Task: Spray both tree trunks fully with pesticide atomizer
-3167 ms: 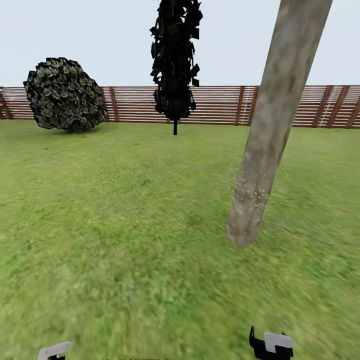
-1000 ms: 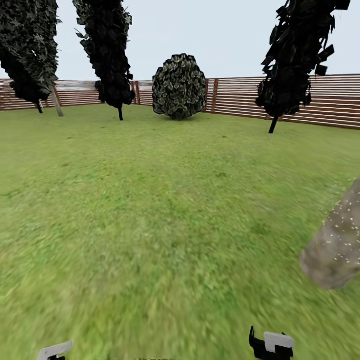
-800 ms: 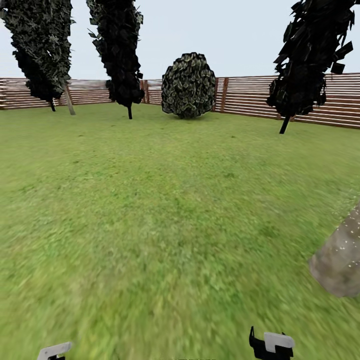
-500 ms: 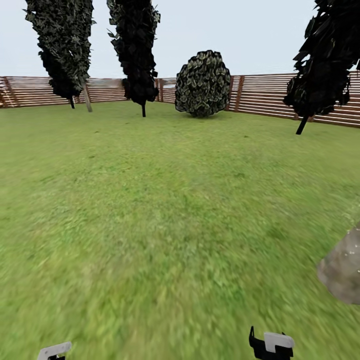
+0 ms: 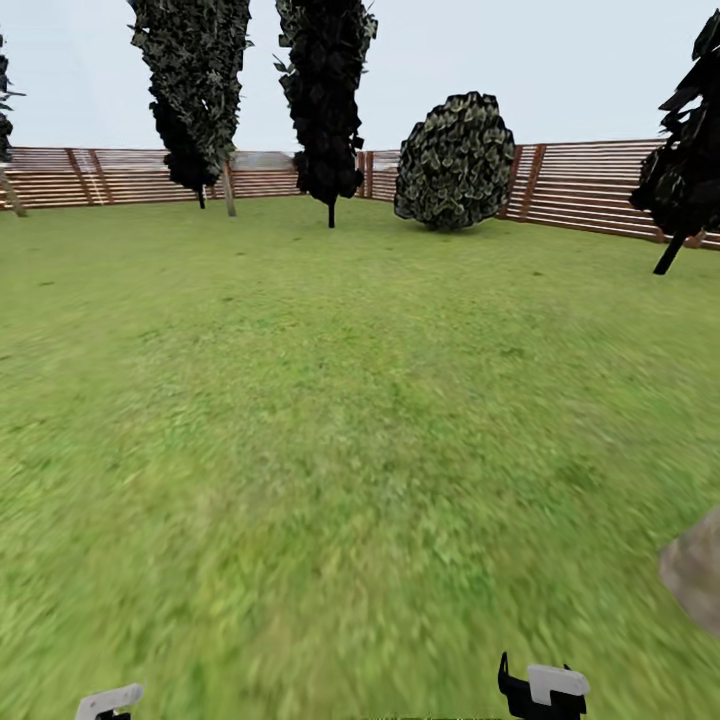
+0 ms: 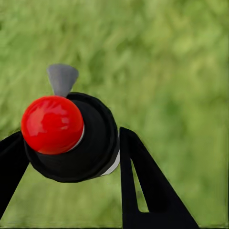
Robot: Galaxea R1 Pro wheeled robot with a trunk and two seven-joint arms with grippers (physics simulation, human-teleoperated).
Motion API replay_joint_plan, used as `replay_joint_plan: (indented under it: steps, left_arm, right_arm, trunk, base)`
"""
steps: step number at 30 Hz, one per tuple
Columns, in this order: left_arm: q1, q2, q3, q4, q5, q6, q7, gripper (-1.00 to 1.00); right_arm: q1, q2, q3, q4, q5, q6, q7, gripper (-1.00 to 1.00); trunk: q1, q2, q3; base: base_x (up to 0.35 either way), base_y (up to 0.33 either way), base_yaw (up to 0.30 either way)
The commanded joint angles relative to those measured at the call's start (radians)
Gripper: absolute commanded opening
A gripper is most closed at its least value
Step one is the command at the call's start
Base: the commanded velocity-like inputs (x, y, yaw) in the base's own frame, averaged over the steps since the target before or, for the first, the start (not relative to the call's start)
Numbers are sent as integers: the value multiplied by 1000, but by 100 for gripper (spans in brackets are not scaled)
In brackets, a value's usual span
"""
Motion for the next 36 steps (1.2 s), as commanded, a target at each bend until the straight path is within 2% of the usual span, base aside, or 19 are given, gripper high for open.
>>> replay_joint_plan:
  steps: [1,7,36]
  left_arm:
    - [1,-1,0,0,0,0,0,-100]
    - [1,-1,0,0,0,0,0,-100]
    - [1,0,1,0,1,0,0,-100]
  right_arm:
    - [0,0,0,0,0,0,0,100]
    - [0,0,0,0,0,0,-1,100]
    - [0,0,0,0,0,0,0,100]
  trunk:
    - [0,0,-1]
    - [0,0,-6]
    - [0,0,-30]
  base:
    - [-137,-241,272]
    - [-90,-147,271]
    - [-1,-1,271]
